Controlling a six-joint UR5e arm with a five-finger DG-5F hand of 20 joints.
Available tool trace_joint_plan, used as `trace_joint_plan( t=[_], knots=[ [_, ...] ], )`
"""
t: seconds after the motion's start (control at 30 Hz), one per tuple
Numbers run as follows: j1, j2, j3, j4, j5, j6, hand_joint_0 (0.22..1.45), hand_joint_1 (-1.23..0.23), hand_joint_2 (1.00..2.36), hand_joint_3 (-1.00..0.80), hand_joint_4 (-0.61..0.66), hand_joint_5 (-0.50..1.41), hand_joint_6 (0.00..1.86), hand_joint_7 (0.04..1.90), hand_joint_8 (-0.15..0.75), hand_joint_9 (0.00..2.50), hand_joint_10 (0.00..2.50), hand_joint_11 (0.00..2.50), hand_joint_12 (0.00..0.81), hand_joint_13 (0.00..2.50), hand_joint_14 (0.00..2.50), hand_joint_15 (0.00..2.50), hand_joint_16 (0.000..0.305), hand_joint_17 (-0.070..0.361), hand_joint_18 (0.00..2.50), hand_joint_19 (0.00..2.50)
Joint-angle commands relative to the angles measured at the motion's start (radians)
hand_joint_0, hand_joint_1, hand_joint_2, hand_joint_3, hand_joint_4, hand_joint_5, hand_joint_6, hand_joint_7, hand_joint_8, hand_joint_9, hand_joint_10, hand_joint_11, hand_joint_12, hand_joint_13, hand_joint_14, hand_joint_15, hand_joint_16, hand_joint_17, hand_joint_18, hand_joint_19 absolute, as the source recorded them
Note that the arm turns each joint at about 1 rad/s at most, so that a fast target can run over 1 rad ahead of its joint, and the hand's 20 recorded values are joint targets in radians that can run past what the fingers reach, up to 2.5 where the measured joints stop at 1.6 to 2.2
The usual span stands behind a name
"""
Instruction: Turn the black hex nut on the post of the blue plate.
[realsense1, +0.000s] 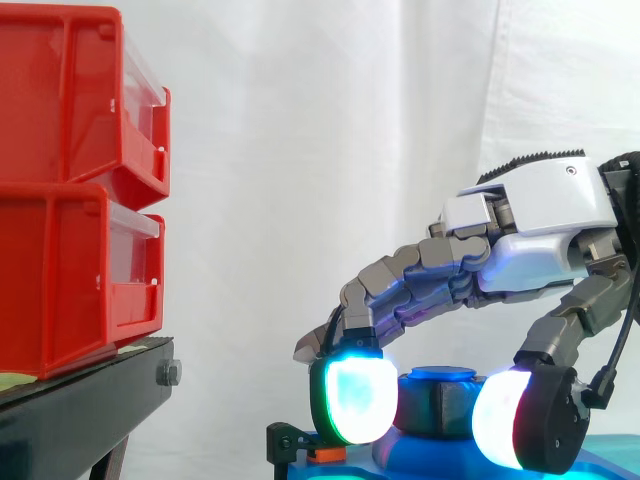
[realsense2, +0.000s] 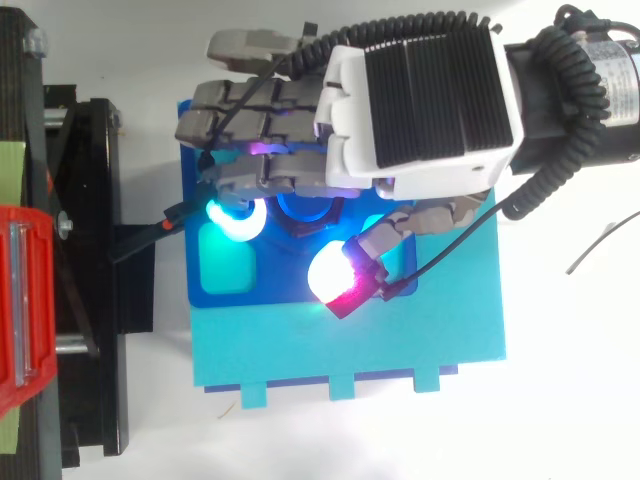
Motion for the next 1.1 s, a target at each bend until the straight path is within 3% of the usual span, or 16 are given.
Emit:
trace_joint_plan(
  t=[0.0,1.07],
  knots=[
    [-0.005,-0.001,-0.004,0.006,-0.004,-0.002,0.47,-0.79,1.00,-0.50,0.17,-0.23,0.50,1.06,0.229,0.23,0.00,0.01,0.365,0.14,0.00,0.00,0.060,0.134,0.09,0.11],
    [-0.017,0.001,-0.004,0.014,-0.025,-0.006,0.39,-0.77,1.00,-0.50,0.22,-0.22,0.50,1.06,0.261,0.22,0.00,0.03,0.404,0.14,0.00,0.00,0.068,0.152,0.10,0.11]
  ],
)
